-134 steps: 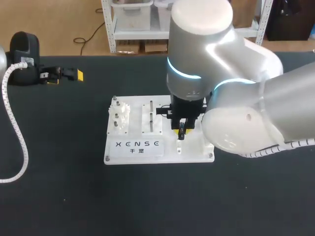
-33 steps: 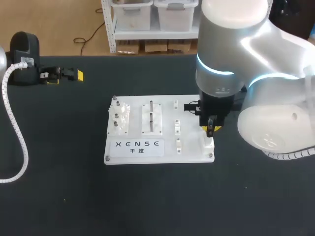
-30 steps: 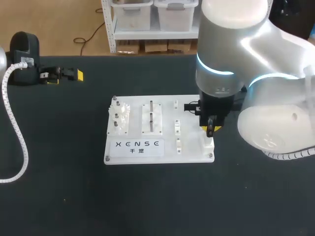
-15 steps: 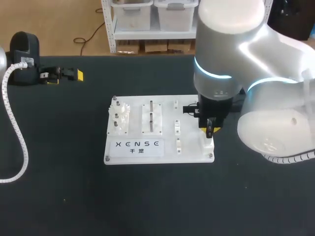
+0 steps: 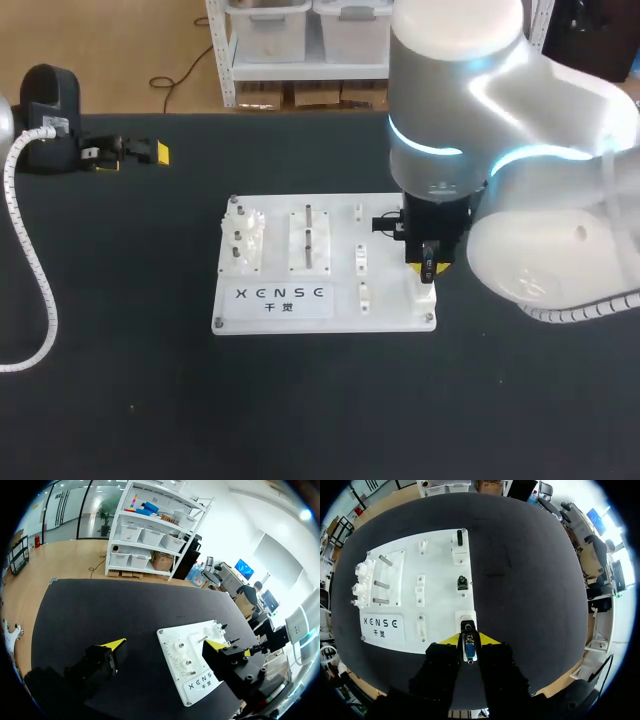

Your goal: Insert the USB connector, Ethernet cable, and multi-pin plug into their matching sockets one by one.

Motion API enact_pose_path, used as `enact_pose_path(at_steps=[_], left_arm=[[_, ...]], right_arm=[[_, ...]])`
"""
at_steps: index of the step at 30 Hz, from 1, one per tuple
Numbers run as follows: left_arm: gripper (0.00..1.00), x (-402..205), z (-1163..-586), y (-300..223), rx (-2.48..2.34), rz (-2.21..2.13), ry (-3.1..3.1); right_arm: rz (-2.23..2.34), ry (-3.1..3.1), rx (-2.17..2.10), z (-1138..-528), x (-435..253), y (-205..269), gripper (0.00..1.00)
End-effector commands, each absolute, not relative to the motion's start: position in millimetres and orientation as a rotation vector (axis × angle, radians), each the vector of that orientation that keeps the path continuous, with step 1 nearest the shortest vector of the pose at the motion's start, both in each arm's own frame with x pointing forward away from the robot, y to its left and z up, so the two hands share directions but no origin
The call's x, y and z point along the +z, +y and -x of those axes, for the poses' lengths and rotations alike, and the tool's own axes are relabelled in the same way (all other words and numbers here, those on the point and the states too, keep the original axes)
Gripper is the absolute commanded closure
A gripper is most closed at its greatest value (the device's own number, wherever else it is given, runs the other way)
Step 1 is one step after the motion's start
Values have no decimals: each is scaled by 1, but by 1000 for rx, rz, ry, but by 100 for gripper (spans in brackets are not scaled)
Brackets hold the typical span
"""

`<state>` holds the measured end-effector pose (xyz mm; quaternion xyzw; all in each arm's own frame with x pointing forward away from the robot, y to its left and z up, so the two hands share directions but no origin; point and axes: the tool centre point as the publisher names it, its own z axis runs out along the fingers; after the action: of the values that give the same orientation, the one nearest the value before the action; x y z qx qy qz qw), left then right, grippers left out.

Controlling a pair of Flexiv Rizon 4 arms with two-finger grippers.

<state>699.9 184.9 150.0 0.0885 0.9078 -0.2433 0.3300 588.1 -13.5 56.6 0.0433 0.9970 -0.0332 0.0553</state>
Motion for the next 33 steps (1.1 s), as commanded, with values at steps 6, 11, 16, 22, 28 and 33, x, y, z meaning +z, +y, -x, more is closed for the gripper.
enact_pose_path(at_steps=[6, 11, 16, 22, 28, 33], left_arm=[[0, 150, -700, 185, -636, -231, 2374], [0, 150, -700, 185, -636, -231, 2374], [0, 150, -700, 185, -636, -231, 2374], [0, 150, -700, 185, -636, -231, 2374], [0, 150, -700, 185, -636, -231, 2374], [0, 150, -700, 185, -636, -231, 2374]], right_arm=[[-132, 3034, -107, -597, 40, -9, 29], [-145, 2985, -88, -603, 57, -9, 0], [-159, 2945, -81, -611, 72, -11, 0], [-180, 2904, -106, -625, 86, -17, 0], [-128, 2843, -306, -645, 95, -25, 0], [-128, 2843, -306, -645, 95, -25, 0]])
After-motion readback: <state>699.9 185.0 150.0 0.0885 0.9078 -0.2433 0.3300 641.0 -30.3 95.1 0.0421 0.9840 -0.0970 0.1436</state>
